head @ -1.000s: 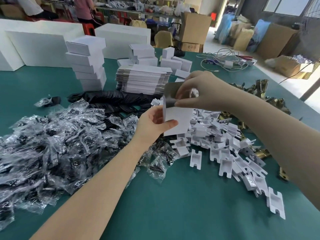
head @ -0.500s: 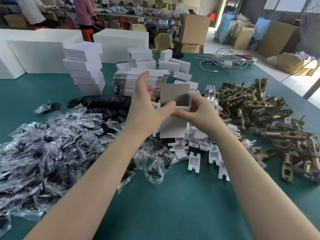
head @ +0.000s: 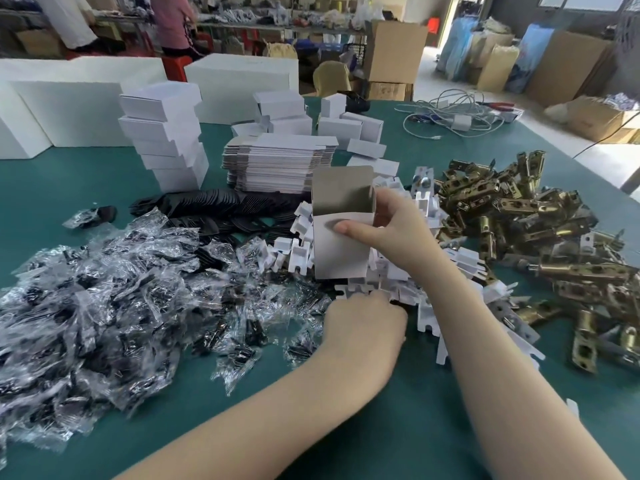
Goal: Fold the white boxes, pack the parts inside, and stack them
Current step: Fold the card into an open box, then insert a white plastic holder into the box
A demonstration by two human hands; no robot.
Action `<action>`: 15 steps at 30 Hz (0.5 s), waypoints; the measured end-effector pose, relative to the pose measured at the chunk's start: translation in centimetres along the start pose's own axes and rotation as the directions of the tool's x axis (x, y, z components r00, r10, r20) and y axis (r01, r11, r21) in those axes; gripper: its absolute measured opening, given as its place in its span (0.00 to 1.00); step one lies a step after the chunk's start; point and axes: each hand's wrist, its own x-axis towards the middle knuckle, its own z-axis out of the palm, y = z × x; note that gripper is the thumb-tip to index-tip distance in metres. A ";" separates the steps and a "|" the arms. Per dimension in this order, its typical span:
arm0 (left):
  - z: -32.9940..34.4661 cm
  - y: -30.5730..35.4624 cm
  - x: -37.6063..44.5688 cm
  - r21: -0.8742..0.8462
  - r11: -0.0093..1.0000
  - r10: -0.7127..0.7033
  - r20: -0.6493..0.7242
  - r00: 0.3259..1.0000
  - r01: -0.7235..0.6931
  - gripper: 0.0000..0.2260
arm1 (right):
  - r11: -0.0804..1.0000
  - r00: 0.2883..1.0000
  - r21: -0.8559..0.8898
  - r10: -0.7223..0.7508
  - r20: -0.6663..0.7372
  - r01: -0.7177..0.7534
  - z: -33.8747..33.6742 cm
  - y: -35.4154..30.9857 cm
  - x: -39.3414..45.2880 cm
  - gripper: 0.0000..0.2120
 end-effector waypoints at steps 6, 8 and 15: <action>-2.9 -3.4 -0.7 -0.248 0.945 0.234 0.059 0.970 -0.213 0.12 | 0.999 1.000 0.050 0.015 0.014 -0.016 -0.2 0.4 0.1 0.17; -4.4 -5.1 -0.9 -0.372 0.903 0.268 0.101 0.958 -0.213 0.17 | 0.999 1.000 0.049 0.018 0.008 -0.018 -0.3 0.5 0.1 0.16; -7.3 -9.5 -1.0 -0.923 0.373 0.214 -0.013 0.977 -0.094 0.22 | 0.999 1.000 0.054 -0.003 0.014 0.003 -0.2 0.3 0.2 0.14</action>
